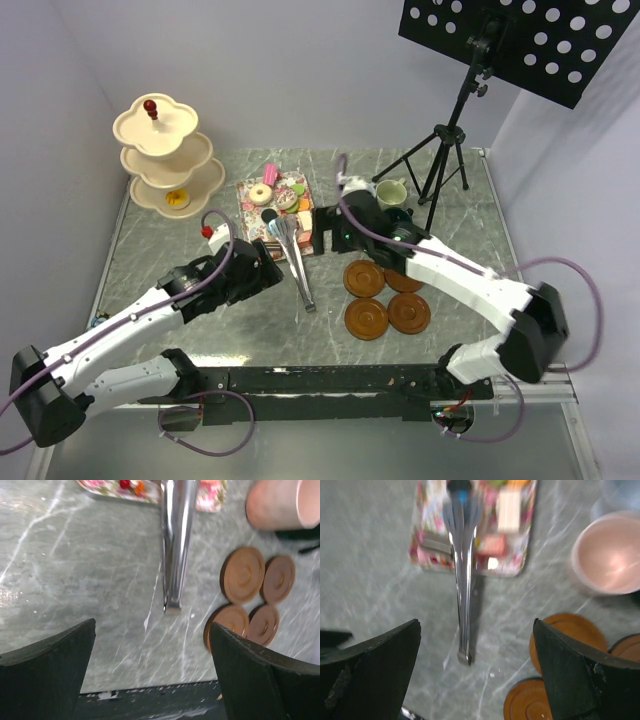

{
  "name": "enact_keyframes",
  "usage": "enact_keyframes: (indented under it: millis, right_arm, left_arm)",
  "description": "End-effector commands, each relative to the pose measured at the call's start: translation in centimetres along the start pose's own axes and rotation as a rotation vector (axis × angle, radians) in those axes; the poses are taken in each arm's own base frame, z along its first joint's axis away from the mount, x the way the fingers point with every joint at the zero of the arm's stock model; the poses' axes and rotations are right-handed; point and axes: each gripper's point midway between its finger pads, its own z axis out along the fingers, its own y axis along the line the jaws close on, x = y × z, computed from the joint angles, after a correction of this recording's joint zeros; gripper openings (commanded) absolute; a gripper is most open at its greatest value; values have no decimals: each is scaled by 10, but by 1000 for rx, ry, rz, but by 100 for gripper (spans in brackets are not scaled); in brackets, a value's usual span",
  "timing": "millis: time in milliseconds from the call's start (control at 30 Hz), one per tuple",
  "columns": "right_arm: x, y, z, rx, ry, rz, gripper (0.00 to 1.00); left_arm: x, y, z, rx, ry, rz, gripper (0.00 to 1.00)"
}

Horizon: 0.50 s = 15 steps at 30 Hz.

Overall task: Serve the afternoon tea
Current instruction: Place the clamp on the tray.

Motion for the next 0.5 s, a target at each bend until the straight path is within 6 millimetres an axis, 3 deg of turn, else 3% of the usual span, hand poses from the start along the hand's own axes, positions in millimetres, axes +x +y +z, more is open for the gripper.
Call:
enact_keyframes:
  millis: [0,133,300,467]
  right_arm:
    - [72,26,30,-219,297,-32,96]
    - [70,24,63,-234,301,-94,93]
    - [79,8,95,-248,326,-40,85]
    - [87,26,110,-377,346,-12,75]
  left_arm:
    - [-26,-6,2,17,-74,-141,100]
    - [-44,7,5,-5,-122,-165,98]
    - [-49,17,3,-32,-136,-159,90]
    - [-48,22,1,-45,-126,-130,86]
